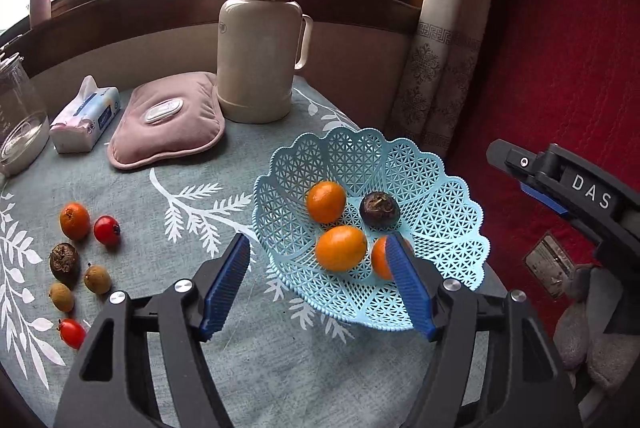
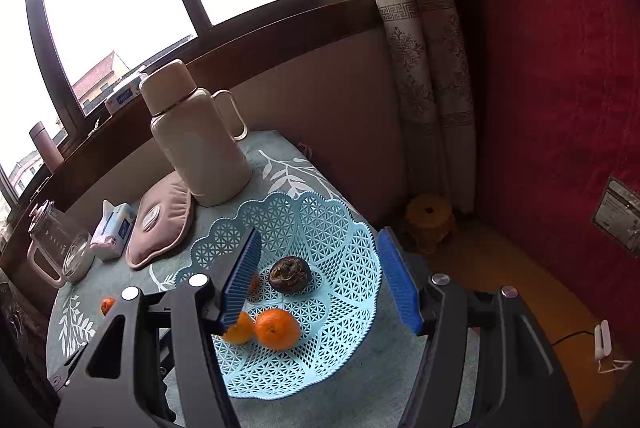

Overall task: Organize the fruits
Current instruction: 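Lower the large orange into the basket with the left tool and release, then grasp the second dark brown fruit with the left tool and lift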

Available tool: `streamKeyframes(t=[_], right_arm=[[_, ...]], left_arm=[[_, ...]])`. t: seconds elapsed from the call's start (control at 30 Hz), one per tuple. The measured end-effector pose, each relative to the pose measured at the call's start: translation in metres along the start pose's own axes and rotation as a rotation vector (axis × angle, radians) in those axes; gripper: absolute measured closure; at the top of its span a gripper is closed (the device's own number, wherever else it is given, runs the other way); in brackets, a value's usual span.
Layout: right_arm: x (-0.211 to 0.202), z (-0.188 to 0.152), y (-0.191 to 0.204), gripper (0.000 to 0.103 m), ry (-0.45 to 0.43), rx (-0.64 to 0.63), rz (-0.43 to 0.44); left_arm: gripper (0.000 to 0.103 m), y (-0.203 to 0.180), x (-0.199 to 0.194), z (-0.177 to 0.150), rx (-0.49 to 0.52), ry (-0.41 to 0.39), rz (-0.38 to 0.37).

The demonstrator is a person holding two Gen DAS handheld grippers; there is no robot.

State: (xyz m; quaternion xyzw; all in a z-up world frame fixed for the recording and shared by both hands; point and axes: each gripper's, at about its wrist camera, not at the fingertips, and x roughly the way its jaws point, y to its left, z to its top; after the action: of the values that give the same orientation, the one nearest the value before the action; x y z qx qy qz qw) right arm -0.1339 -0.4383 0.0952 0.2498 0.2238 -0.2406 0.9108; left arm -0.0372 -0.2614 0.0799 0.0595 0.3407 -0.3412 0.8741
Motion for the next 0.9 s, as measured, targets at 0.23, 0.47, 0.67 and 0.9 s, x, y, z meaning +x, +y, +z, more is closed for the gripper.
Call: streamKeyframes(t=[0.23, 0.47, 0.67, 0.9], right_arm=[[-0.003, -0.002, 0.006, 0.032, -0.008, -0.009, 0.012], [-0.008, -0.005, 0.016, 0.031, -0.023, -0.024, 0.052], [-0.012, -0.01, 0.025, 0.031, -0.03, -0.039, 0.085], [-0.014, -0.015, 0.035, 0.026, -0.033, -0.063, 0.111]], left_arm=[[0.031, 0.021, -0.006, -0.003, -0.045, -0.003, 0.072], [0.026, 0.041, -0.017, -0.006, -0.076, -0.02, 0.133], [0.026, 0.064, -0.029, -0.008, -0.118, -0.032, 0.18], [0.026, 0.097, -0.046, -0.015, -0.18, -0.046, 0.235]])
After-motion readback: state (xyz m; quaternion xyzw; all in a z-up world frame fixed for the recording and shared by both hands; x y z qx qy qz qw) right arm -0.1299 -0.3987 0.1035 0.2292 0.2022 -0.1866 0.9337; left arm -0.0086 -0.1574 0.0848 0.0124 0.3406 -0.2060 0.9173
